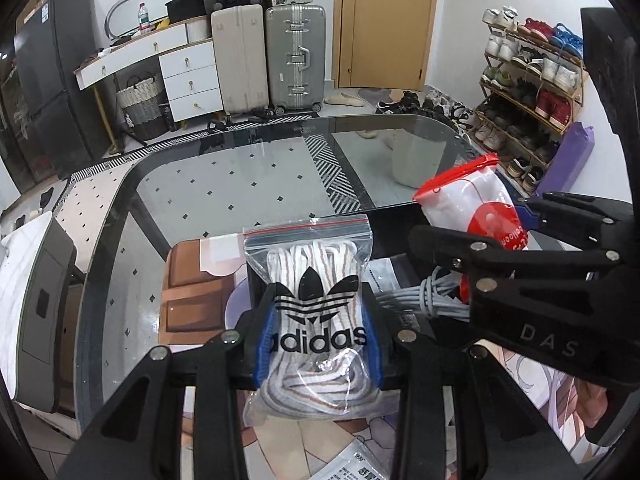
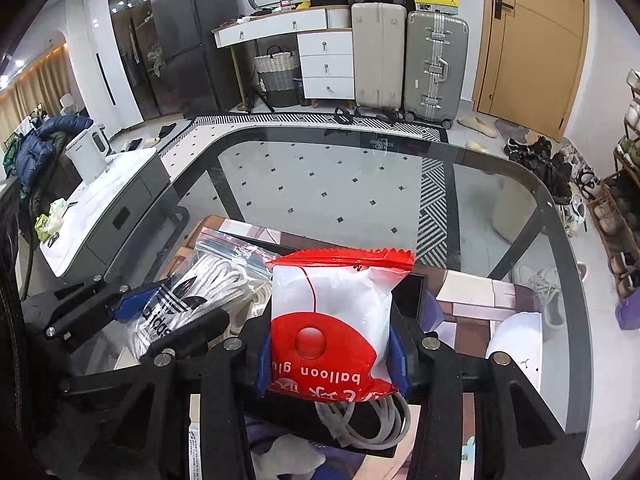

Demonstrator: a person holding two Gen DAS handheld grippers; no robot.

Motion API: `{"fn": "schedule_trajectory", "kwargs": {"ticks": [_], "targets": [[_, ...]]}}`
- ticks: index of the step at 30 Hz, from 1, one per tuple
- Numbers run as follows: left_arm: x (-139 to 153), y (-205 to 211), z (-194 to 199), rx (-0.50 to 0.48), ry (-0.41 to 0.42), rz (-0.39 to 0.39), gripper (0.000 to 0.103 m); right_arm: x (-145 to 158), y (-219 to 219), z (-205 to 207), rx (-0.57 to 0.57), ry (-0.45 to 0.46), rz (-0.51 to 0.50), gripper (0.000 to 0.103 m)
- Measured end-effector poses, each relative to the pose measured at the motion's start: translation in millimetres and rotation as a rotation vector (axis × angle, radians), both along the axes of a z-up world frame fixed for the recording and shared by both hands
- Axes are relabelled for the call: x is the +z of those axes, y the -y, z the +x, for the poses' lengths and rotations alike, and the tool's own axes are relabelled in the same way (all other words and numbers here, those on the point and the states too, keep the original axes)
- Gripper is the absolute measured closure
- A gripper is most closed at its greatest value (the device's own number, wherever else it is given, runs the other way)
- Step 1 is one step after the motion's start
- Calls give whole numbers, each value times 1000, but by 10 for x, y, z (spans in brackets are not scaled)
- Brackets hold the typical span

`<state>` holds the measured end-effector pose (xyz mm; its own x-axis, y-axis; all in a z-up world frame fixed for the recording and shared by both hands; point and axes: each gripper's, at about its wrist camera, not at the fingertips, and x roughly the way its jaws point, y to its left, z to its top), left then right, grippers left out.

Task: Organize soft objects
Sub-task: 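Lower both held bags into the black box and open both grippers, then move the left gripper to the white sachet while the right reaches the white plush toy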

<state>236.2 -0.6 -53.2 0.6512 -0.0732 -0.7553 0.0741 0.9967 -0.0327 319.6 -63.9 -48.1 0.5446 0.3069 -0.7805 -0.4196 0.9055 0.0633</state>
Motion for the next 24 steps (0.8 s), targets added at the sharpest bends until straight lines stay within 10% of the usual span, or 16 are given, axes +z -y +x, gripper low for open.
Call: {"fn": "schedule_trajectory", "kwargs": {"ticks": [8, 15, 24], "targets": [[3, -3, -31, -7, -15, -22, 62, 58, 39, 6, -4, 1, 21, 54], [79, -48, -81, 30, 33, -26, 25, 98, 126, -24, -3, -6, 41, 54], [239, -85, -237, 20, 76, -48, 24, 290, 235, -305, 21, 34, 67, 41]]}}
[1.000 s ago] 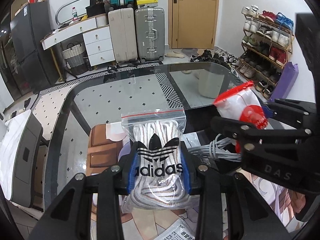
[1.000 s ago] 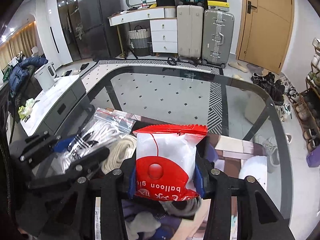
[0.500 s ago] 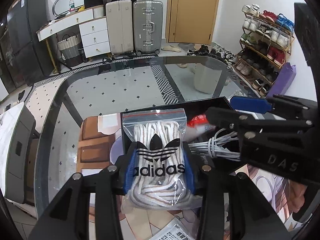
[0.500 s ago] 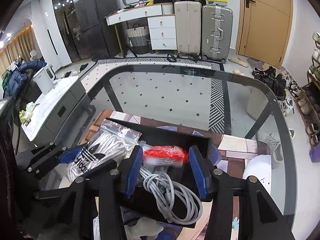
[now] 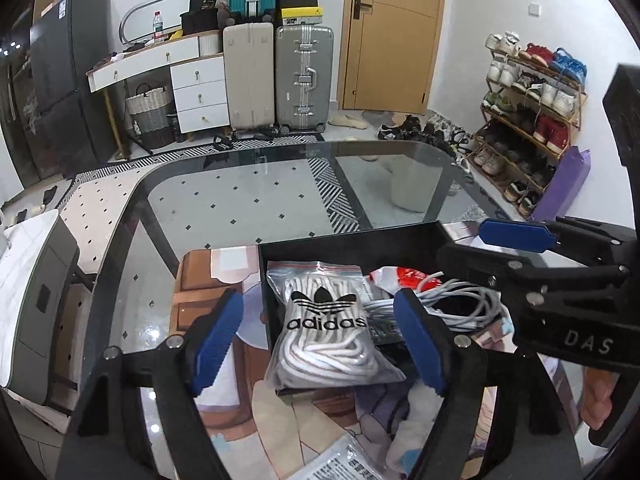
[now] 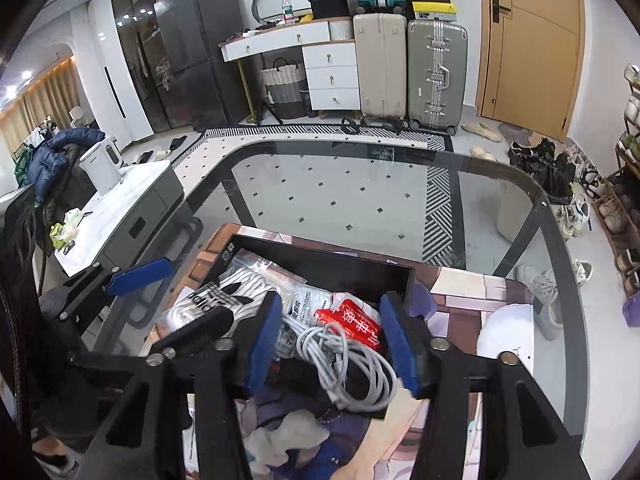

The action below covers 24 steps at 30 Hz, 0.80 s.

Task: Organize soft objects
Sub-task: 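Move the left gripper to the white sachet while the right reaches the white plush toy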

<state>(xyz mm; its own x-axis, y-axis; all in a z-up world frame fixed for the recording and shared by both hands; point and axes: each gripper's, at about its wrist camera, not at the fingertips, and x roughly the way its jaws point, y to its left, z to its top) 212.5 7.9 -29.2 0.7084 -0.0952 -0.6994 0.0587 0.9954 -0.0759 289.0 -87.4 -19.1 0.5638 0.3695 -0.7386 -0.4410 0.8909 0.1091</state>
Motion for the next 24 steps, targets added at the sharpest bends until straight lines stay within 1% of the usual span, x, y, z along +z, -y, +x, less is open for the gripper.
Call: {"fn": "schedule_trajectory", "kwargs": {"ticks": [2, 9, 13, 16, 19, 22, 24], "targets": [[43, -14, -49, 0, 6, -8, 24, 60, 47, -85, 9, 8, 14, 39], [230, -24, -247, 6, 32, 2, 24, 286, 248, -441, 17, 42, 46, 39], [286, -14, -400, -12, 47, 0, 24, 329, 347, -605, 23, 38, 73, 39], [284, -16, -516, -15, 46, -2, 24, 300, 349, -732, 36, 33, 67, 39], [237, -4, -612, -13, 37, 2, 24, 226, 339, -837, 56, 5, 70, 39], [162, 34, -687, 2, 36, 35, 24, 128, 286, -909, 78, 0, 34, 39], [117, 55, -731, -8, 27, 36, 24, 35, 248, -926, 86, -14, 20, 39]]}}
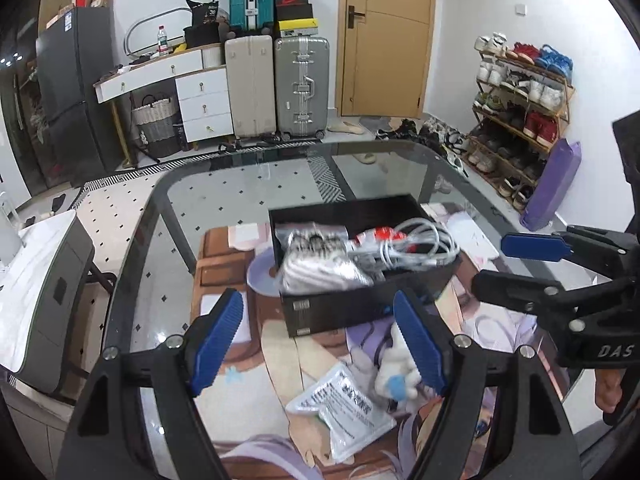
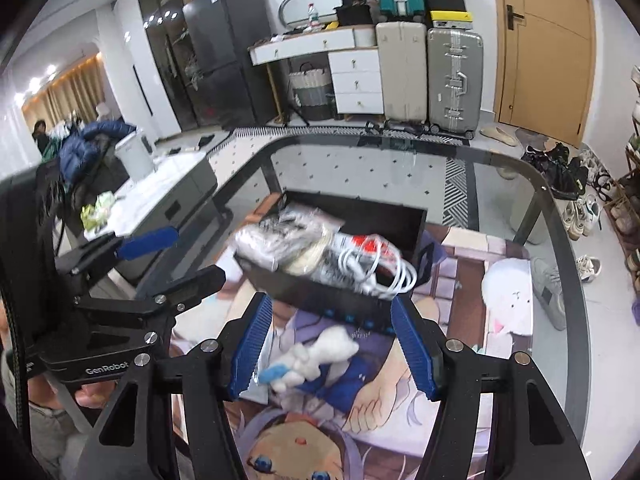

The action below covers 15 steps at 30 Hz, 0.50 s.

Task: Organize soft objects
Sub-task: 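Move the left gripper to the white sachet while the right reaches the white plush toy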

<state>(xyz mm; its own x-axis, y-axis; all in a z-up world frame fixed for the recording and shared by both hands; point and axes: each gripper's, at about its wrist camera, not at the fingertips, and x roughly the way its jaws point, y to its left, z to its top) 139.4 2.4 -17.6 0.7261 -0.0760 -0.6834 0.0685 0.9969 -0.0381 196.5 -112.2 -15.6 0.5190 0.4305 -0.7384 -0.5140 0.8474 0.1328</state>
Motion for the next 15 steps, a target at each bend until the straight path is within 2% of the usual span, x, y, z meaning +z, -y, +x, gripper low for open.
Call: {"fn": "schedule_trajectory", "kwargs": {"ticks": [7, 11, 15], "targets": [[-241, -55, -105, 20, -55, -5, 24, -353, -60, -45, 4, -76, -18, 39], [-444, -52, -170, 5, -98, 51, 24, -560, -104, -44, 14, -139, -15, 39], [-612, -58, -231, -7, -139, 69, 24, -747, -184, -12, 17, -191, -25, 39]]}}
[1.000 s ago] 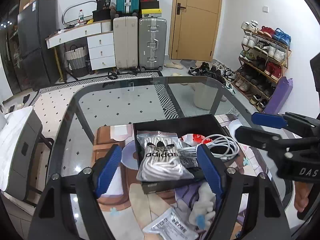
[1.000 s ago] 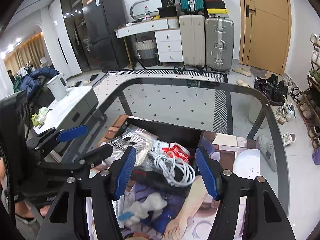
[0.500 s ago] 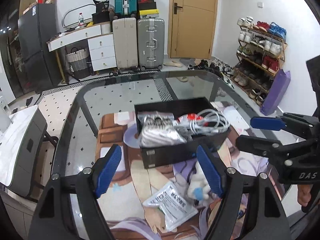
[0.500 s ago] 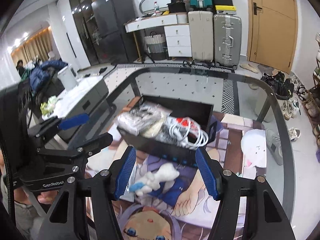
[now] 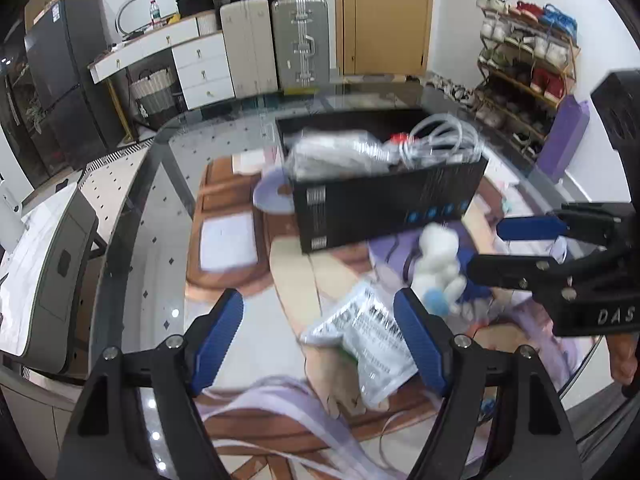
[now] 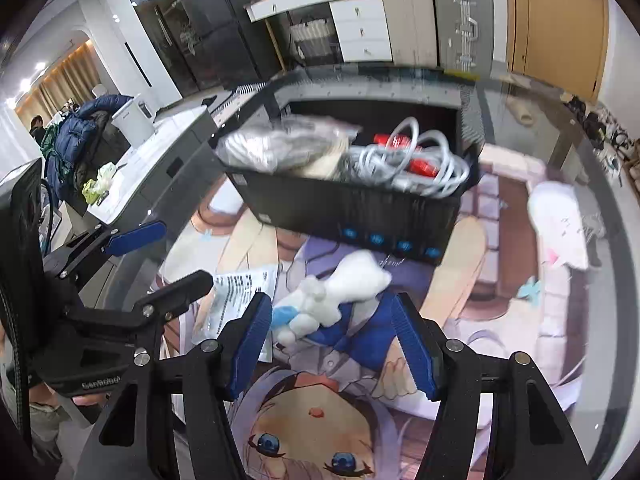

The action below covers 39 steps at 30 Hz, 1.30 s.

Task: Organize soft objects
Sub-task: 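Move the left gripper to the white sachet while the right reaches the white plush toy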

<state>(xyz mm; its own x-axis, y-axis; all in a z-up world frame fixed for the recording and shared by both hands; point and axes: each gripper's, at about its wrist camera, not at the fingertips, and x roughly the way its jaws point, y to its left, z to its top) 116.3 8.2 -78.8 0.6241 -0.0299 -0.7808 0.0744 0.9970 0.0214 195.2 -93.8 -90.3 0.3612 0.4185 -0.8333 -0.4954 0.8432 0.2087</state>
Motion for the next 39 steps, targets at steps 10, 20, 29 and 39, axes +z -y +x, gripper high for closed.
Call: {"fn": "schedule_trajectory", "kwargs": {"ticks": [10, 20, 29, 39], "targets": [[-192, 98, -82, -49, -72, 1, 24, -261, -215, 134, -31, -24, -15, 39], [-308, 151, -142, -89, -107, 33, 24, -348, -111, 78, 38, -16, -75, 39], [-286, -82, -161, -41, -104, 51, 24, -298, 152, 18, 12, -8, -65, 39], [-58, -73, 29, -5, -65, -42, 24, -368, -69, 192, -20, -72, 10, 39]]}}
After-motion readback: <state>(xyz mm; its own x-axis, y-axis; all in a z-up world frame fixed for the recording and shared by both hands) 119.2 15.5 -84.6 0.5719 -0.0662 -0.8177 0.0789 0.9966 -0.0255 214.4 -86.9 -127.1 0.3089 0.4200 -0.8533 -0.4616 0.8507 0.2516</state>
